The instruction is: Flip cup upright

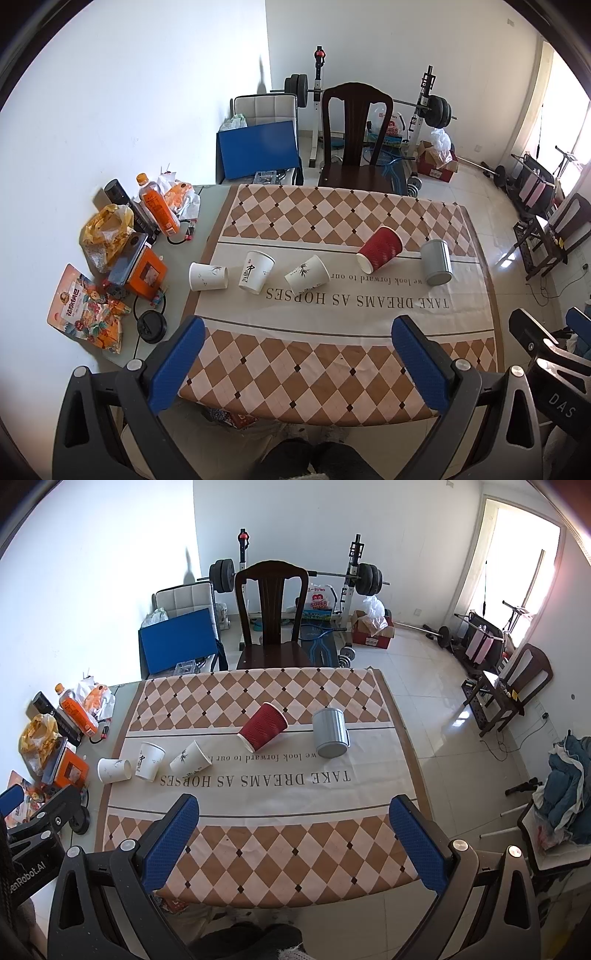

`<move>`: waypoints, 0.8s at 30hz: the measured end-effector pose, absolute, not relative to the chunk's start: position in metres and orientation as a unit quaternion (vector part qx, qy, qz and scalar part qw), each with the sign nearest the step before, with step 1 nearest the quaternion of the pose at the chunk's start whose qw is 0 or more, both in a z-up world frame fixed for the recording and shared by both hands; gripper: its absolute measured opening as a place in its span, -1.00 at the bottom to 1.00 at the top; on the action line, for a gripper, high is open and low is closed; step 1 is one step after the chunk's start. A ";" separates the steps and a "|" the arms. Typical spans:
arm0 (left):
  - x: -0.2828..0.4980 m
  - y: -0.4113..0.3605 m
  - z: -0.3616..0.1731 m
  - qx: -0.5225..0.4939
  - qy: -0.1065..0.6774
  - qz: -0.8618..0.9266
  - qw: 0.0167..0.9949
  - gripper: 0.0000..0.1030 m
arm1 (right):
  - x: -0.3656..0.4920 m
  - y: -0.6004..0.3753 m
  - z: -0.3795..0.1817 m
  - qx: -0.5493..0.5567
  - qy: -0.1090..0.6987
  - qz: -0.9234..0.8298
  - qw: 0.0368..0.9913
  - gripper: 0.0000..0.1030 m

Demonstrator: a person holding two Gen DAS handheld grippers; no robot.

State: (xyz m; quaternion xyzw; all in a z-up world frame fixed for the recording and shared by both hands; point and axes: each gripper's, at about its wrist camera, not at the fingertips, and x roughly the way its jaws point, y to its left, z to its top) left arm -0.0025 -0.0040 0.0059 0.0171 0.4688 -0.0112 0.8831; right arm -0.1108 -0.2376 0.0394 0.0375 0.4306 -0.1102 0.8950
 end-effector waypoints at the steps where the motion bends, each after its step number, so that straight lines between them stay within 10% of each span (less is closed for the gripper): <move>1: -0.003 -0.004 0.007 0.017 0.468 -0.012 0.883 1.00 | -0.111 -0.237 0.040 0.038 0.431 -0.110 0.895 1.00; 24: 0.000 -0.006 0.008 0.015 0.465 -0.014 0.885 1.00 | -0.112 -0.230 0.047 0.039 0.427 -0.110 0.897 1.00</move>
